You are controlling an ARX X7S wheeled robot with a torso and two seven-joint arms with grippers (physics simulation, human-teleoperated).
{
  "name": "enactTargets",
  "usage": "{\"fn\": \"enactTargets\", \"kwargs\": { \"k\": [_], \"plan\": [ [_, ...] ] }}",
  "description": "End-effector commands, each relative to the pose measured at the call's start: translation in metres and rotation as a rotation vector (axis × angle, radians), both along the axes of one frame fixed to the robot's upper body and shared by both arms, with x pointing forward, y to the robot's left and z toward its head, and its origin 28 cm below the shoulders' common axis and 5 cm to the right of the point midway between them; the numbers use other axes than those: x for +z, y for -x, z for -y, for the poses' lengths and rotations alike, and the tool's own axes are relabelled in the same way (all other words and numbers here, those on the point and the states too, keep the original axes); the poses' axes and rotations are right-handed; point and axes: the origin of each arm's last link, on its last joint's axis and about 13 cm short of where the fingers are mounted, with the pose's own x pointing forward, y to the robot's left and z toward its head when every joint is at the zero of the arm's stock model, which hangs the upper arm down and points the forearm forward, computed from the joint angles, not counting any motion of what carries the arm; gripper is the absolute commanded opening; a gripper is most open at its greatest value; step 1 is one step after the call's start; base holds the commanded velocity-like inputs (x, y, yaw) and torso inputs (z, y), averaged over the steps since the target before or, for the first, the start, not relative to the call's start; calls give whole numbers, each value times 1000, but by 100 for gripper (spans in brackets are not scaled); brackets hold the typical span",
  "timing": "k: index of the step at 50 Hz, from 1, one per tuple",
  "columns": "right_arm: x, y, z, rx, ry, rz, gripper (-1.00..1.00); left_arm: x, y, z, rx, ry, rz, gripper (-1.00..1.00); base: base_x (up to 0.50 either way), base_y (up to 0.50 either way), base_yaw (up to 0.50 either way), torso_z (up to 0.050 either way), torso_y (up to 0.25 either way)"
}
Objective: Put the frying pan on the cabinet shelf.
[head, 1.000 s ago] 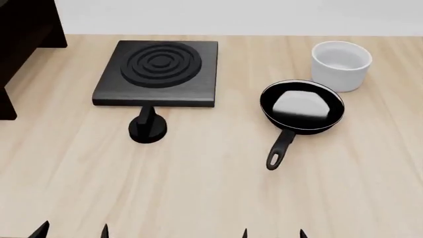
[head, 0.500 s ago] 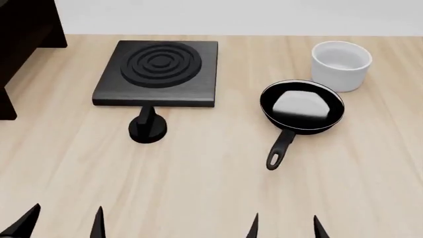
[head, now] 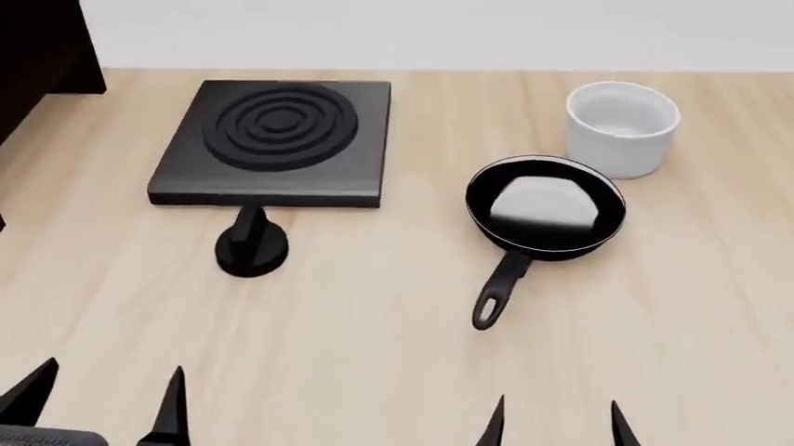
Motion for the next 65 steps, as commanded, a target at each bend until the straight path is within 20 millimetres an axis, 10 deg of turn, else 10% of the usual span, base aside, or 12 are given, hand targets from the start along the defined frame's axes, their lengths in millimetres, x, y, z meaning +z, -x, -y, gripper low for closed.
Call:
{"fn": "enactTargets", "kwargs": {
  "k": [1, 65],
  "plan": [
    [1, 1, 1, -6, 24, 2, 100, 4, 2, 1, -15, 12, 8, 100, 230, -473, 0, 0, 0],
    [25, 12, 9, -91, 87, 121, 100, 16, 13, 33, -188, 25, -63, 100, 417, -86, 0, 0, 0]
  ]
}}
